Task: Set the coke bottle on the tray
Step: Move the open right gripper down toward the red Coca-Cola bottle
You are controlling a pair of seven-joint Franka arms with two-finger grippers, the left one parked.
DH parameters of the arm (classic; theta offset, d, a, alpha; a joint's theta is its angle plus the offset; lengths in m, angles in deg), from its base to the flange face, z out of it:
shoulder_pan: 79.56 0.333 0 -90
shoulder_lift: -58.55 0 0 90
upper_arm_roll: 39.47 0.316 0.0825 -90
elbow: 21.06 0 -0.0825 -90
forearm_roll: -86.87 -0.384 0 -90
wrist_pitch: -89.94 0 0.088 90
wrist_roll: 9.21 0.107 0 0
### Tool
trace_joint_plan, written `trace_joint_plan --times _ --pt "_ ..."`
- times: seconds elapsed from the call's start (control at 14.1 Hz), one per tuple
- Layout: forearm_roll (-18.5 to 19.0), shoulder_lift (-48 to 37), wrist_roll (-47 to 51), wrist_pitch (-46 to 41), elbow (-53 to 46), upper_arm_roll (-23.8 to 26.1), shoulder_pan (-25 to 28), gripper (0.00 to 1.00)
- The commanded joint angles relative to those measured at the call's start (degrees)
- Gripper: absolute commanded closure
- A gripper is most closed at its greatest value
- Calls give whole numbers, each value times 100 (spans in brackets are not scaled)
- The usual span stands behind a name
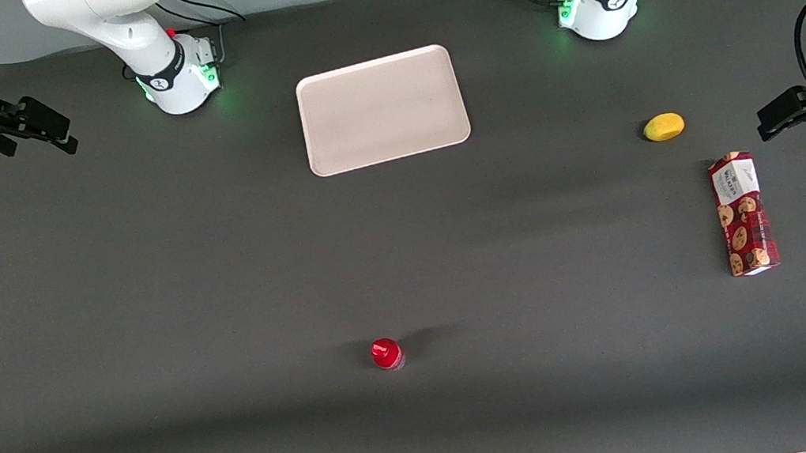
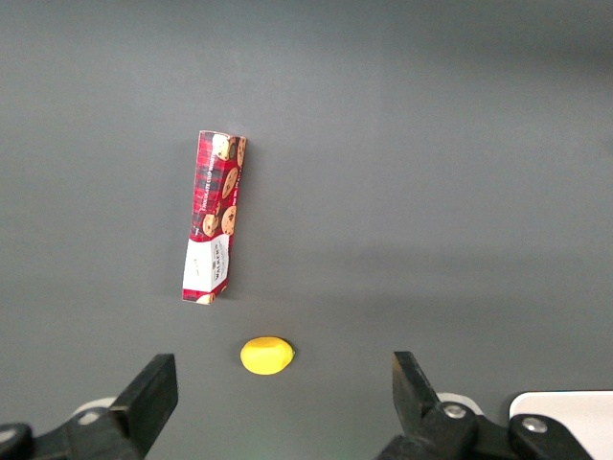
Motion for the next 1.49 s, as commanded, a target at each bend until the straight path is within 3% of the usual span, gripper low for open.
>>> trace_joint_plan --times 0.0,0.43,0.78,0.99,1.13,1.42 --pt "-179 17 -38 9 -106 -159 20 0" --pt "-100 243 -371 0 -604 -28 222 0" --pt "-47 2341 215 -369 -3019 1060 240 0" --pt "532 3633 743 -291 -4110 1614 450 0" --pt "568 4425 1322 -37 -4770 1756 626 0" --pt "1252 5235 2218 1289 -4869 1853 1039 0"
